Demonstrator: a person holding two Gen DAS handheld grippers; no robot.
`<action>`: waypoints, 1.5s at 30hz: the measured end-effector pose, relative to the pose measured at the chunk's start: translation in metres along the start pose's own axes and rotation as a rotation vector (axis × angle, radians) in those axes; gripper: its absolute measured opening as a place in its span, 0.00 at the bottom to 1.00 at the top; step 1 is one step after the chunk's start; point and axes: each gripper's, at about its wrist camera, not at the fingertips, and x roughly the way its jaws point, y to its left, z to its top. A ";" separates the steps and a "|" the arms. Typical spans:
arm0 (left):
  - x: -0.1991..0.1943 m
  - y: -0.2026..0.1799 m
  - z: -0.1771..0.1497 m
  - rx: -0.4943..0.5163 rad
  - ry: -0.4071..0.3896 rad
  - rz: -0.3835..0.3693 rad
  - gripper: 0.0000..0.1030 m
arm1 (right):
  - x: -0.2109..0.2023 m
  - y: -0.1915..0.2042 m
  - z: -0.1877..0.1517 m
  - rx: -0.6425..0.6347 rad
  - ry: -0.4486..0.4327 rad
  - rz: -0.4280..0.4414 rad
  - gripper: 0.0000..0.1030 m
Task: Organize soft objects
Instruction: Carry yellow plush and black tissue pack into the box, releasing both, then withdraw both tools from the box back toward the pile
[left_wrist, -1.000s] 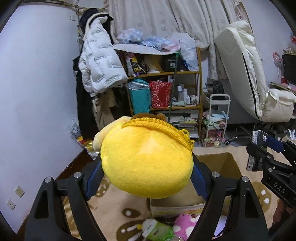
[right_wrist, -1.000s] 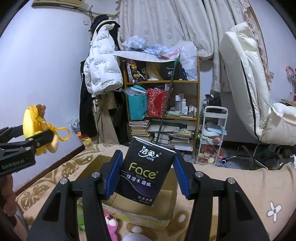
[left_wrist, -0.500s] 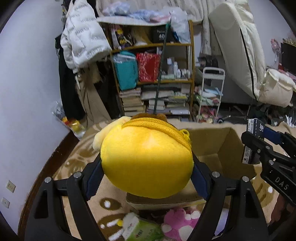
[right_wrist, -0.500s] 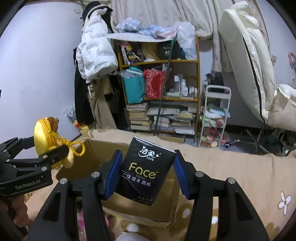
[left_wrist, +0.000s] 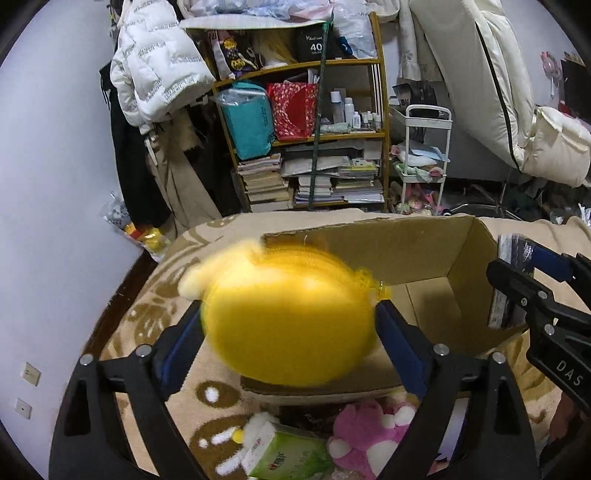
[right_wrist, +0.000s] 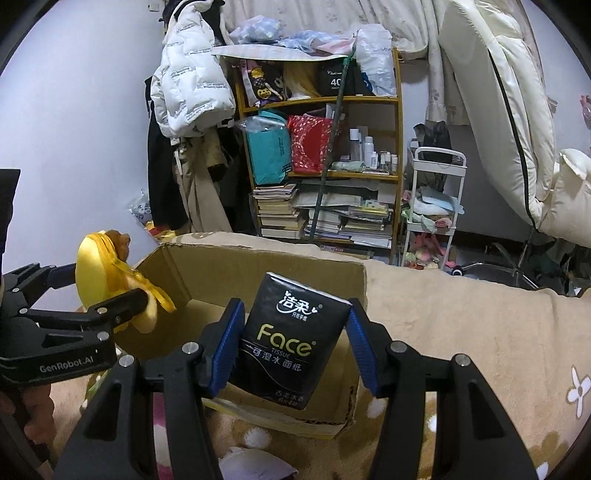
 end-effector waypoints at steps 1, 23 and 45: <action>-0.003 0.000 0.000 0.005 -0.008 0.002 0.91 | -0.001 0.000 0.000 0.002 -0.001 0.002 0.58; -0.094 0.028 -0.018 0.027 -0.016 0.078 0.98 | -0.083 0.014 -0.001 0.022 -0.084 -0.041 0.98; -0.135 0.076 -0.069 -0.079 0.008 0.123 0.98 | -0.143 0.045 -0.043 -0.036 -0.073 -0.095 0.98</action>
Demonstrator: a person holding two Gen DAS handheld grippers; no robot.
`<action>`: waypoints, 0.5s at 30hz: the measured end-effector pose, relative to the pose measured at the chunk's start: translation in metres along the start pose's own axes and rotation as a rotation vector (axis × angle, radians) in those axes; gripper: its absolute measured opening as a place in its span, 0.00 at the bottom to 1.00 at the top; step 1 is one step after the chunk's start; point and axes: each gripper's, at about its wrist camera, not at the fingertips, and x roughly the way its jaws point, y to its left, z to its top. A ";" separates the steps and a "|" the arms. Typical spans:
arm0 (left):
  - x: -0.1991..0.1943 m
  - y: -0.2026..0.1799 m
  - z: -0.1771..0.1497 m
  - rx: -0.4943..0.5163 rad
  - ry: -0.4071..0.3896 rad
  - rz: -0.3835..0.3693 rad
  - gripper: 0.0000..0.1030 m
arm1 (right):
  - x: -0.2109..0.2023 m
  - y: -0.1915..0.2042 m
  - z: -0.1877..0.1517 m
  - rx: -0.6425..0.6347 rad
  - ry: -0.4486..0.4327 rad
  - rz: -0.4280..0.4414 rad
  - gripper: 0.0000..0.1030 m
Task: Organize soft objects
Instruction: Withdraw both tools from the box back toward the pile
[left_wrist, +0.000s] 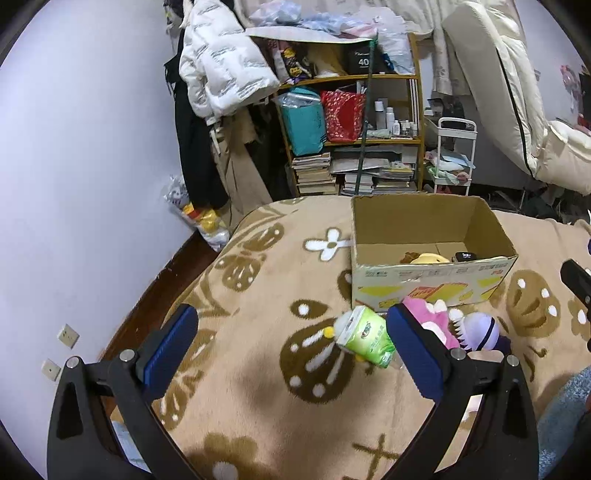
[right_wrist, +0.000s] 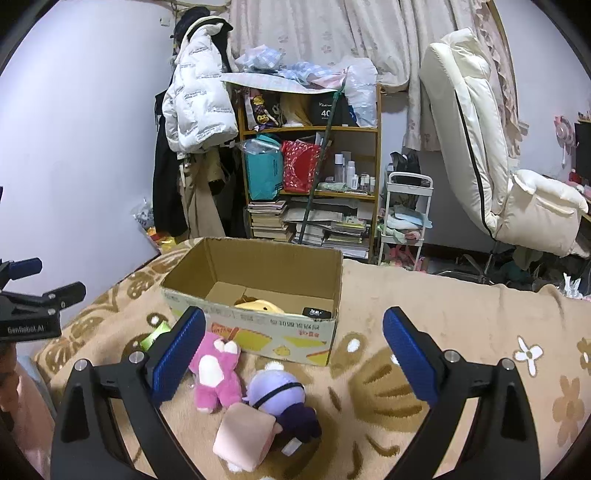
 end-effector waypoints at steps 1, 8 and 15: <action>0.002 0.002 -0.001 -0.006 0.004 0.000 0.98 | 0.000 0.001 -0.001 -0.005 0.003 -0.003 0.98; 0.024 0.005 -0.005 -0.015 0.055 -0.025 0.98 | 0.014 0.004 -0.013 -0.021 0.047 -0.016 0.98; 0.051 -0.002 -0.005 -0.019 0.109 -0.049 0.98 | 0.035 0.002 -0.021 -0.017 0.088 -0.019 0.98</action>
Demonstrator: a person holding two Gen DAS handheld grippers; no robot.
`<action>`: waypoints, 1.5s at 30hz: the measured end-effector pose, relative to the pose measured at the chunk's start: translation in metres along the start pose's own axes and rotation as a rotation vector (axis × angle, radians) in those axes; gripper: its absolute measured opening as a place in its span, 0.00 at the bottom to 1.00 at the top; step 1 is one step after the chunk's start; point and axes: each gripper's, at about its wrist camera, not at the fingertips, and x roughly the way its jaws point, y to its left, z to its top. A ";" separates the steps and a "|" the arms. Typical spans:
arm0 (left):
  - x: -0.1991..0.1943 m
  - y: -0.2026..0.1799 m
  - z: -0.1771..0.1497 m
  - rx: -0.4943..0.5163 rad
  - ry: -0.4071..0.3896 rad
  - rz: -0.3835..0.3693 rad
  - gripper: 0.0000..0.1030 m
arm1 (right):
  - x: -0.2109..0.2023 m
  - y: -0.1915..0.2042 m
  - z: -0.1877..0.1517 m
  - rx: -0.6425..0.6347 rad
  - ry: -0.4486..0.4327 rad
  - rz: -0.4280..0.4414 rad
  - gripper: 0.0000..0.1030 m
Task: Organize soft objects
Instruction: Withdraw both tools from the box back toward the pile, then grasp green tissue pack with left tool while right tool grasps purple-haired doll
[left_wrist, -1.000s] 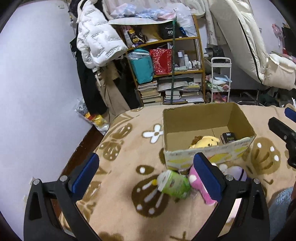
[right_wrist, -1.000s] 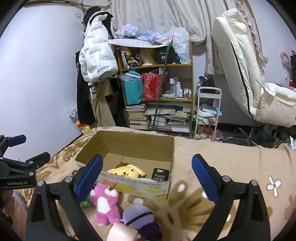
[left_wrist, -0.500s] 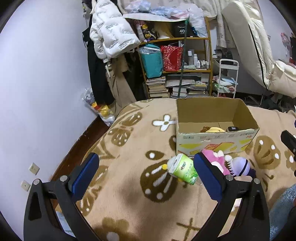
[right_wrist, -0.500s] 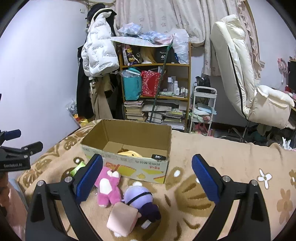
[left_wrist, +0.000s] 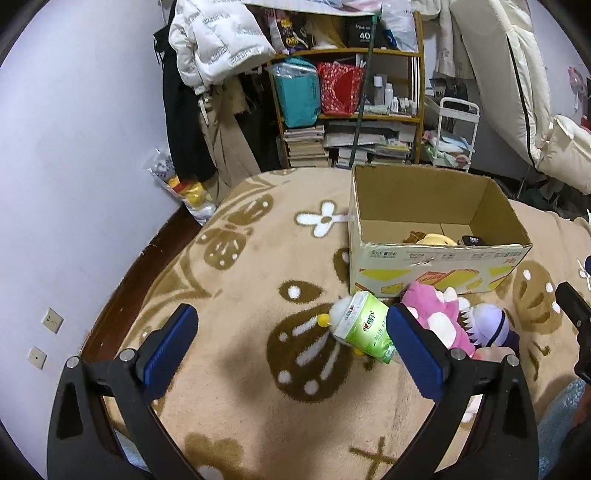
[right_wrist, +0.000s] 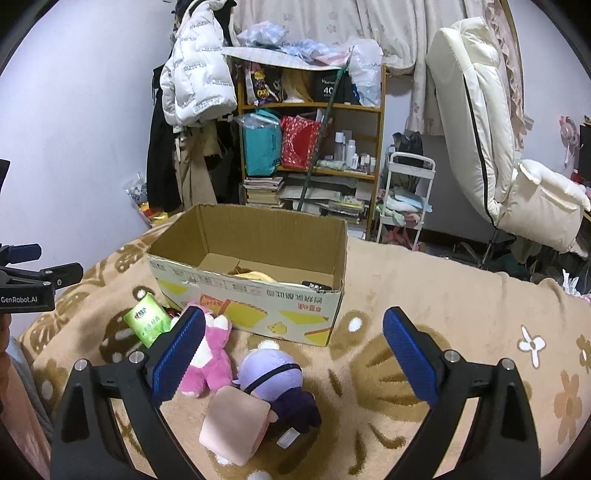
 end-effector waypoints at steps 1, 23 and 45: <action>0.006 -0.001 0.001 -0.002 0.010 0.006 0.98 | 0.005 -0.001 -0.001 0.002 0.007 0.000 0.98; 0.088 -0.059 -0.016 0.184 0.244 -0.068 0.98 | 0.095 0.007 -0.030 0.005 0.256 0.046 0.98; 0.135 -0.080 -0.036 0.284 0.380 -0.039 0.98 | 0.130 0.006 -0.049 0.014 0.398 0.067 0.98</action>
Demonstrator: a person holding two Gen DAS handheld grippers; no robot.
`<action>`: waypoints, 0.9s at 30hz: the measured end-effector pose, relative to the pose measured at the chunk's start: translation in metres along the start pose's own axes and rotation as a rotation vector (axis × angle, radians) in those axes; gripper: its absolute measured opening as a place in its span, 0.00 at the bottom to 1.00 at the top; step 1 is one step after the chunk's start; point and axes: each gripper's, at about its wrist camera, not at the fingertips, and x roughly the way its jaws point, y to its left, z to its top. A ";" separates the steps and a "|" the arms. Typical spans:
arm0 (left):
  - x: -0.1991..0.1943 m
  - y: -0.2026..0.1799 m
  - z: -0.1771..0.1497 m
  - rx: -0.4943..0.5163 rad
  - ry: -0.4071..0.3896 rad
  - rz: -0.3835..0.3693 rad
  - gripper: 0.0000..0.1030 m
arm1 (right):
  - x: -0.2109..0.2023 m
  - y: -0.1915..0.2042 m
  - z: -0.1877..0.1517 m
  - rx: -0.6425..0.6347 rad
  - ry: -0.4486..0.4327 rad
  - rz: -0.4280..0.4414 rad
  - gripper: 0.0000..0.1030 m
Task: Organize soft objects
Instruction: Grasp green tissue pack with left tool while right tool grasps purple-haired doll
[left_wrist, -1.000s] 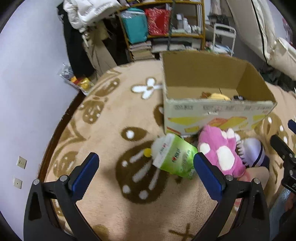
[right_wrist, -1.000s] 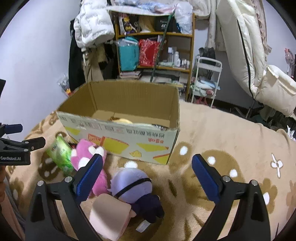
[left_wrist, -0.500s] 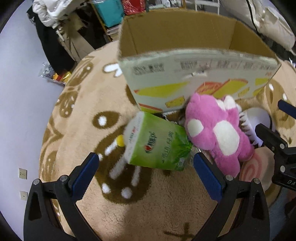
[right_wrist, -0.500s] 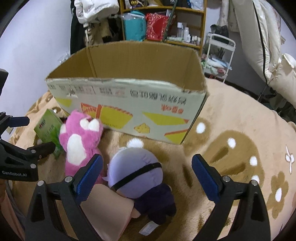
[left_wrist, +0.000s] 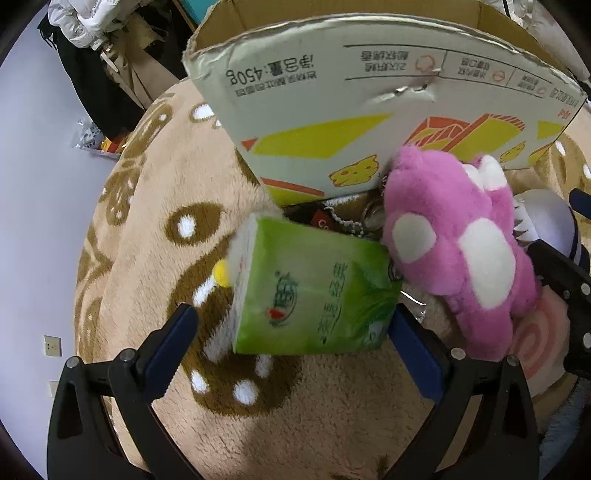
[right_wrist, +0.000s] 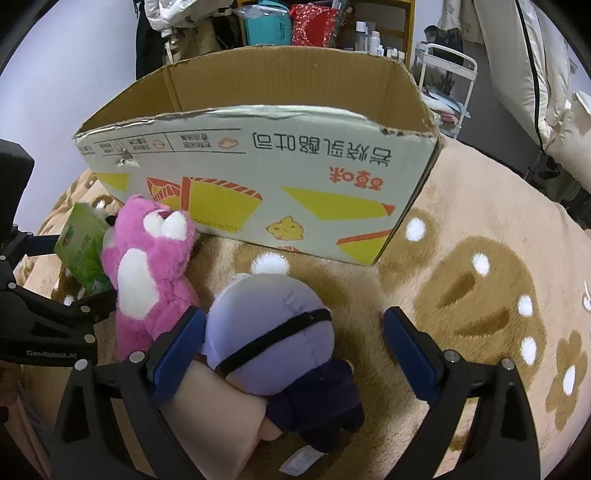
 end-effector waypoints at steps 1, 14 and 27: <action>0.000 0.000 0.000 0.000 -0.002 0.001 0.98 | 0.000 -0.001 0.000 0.002 0.001 0.002 0.98; -0.016 -0.008 -0.003 0.068 -0.080 -0.017 0.72 | 0.006 0.006 -0.007 -0.001 0.047 0.076 0.69; -0.037 0.008 -0.013 -0.032 -0.104 -0.086 0.72 | -0.007 -0.005 -0.008 0.019 0.006 0.075 0.63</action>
